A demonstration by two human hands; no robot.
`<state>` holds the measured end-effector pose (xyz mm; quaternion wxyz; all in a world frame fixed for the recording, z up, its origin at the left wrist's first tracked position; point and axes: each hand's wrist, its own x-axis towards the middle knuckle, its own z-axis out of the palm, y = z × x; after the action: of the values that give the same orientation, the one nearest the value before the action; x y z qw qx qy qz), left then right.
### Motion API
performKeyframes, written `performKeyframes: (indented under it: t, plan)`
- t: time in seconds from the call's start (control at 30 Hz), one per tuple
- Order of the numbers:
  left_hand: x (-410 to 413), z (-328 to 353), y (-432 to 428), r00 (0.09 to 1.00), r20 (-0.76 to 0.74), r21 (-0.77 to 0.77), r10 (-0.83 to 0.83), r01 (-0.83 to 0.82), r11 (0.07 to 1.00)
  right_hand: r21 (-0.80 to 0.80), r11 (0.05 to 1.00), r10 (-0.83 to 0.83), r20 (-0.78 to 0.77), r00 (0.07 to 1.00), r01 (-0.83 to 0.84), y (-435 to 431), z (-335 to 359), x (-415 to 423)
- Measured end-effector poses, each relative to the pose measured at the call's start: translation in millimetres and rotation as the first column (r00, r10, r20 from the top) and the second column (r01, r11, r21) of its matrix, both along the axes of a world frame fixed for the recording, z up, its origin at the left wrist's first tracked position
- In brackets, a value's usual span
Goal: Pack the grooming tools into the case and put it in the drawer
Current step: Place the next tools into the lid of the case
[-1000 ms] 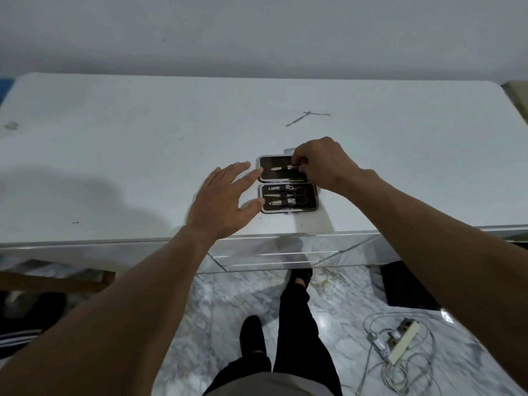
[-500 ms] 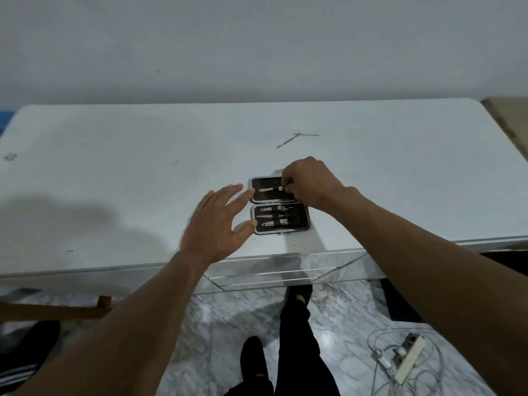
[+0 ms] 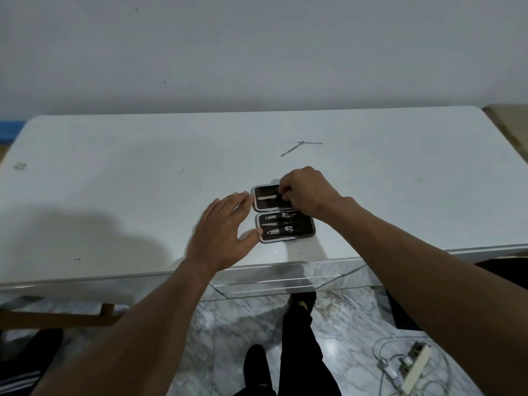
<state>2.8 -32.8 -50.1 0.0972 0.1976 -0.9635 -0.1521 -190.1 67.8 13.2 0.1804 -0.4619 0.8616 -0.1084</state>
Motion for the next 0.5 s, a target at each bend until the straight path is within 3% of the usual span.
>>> performKeyframes:
  t: [0.5]
  plan:
    - [-0.7, 3.0, 0.7, 1.0, 0.01, 0.053, 0.013, -0.013, 0.998, 0.064, 0.996, 0.058, -0.019, 0.998, -0.057, -2.3, 8.5, -2.3]
